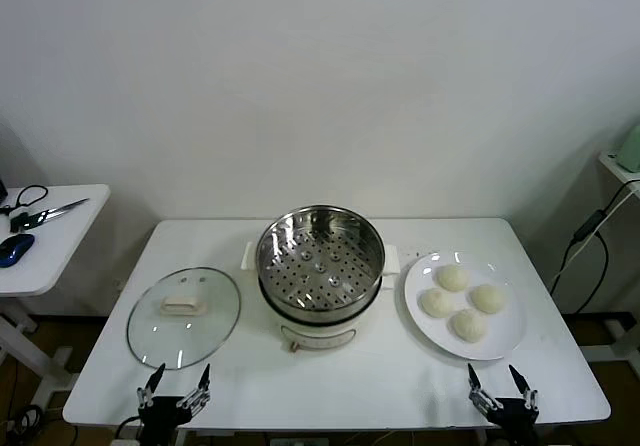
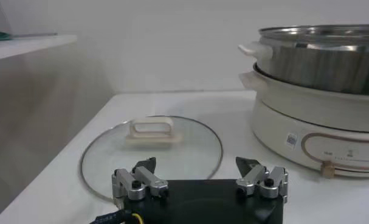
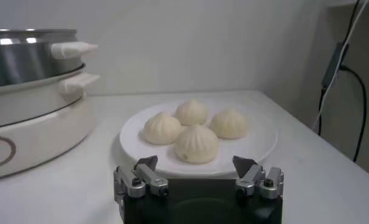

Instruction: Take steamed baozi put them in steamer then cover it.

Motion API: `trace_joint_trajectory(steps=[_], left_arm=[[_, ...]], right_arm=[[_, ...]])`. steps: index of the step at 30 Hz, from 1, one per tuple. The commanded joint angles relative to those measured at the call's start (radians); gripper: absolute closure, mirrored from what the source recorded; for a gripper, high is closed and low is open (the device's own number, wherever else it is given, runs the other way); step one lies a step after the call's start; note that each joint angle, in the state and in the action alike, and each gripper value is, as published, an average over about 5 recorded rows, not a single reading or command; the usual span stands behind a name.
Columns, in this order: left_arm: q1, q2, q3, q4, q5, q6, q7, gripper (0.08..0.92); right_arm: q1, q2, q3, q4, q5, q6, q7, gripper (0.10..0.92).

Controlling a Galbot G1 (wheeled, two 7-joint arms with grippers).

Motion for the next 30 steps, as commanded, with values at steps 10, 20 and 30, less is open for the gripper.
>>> trace_joint_trajectory(steps=[10, 20, 30], left_arm=[[-0.010, 0.005, 0.009, -0.008, 0.006, -0.001, 0.001, 0.177], [-0.016, 0.003, 0.007, -0.018, 0.010, -0.001, 0.005, 0.177], [-0.014, -0.007, 0.011, -0.007, 0.024, -0.010, 0.008, 0.177]], right_arm=[[1.002, -0.524, -0.497, -0.316, -0.199, -0.359, -0.356, 0.203], [1.887, -0.638, -1.409, -0.686, -0.465, 0.022, -1.120, 0.203], [2.134, -0.460, -1.746, -0.900, -0.347, 0.083, -1.340, 0.203]])
